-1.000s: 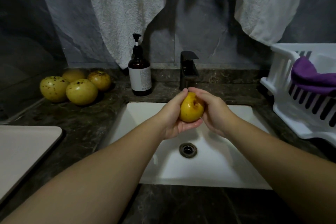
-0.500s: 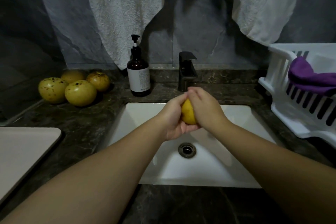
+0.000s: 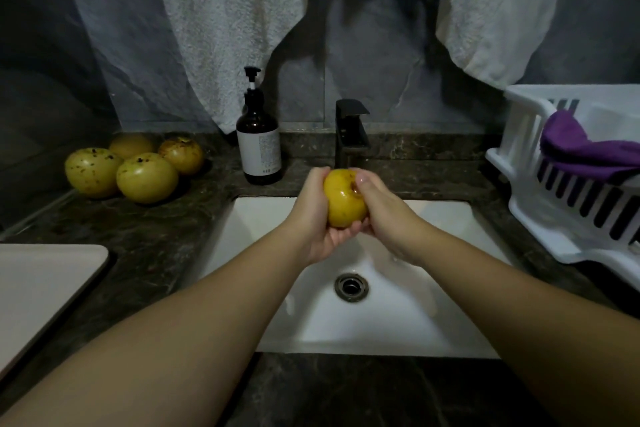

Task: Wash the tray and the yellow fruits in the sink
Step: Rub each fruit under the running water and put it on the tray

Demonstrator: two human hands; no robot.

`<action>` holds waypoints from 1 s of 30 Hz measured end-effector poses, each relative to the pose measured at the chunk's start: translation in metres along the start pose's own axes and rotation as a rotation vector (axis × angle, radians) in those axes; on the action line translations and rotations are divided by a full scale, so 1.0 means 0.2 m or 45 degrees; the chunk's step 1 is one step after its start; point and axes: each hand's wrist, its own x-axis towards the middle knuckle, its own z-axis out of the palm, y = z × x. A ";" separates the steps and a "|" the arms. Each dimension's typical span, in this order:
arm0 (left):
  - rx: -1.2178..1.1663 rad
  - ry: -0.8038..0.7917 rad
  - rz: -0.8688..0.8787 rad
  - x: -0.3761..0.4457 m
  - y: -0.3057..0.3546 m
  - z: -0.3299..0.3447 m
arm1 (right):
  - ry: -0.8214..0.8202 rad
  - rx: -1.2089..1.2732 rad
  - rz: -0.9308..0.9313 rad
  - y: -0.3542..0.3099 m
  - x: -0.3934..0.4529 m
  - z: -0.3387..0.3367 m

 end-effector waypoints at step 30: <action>0.138 0.007 -0.006 0.04 0.01 -0.05 | -0.171 0.391 0.138 -0.02 -0.03 -0.06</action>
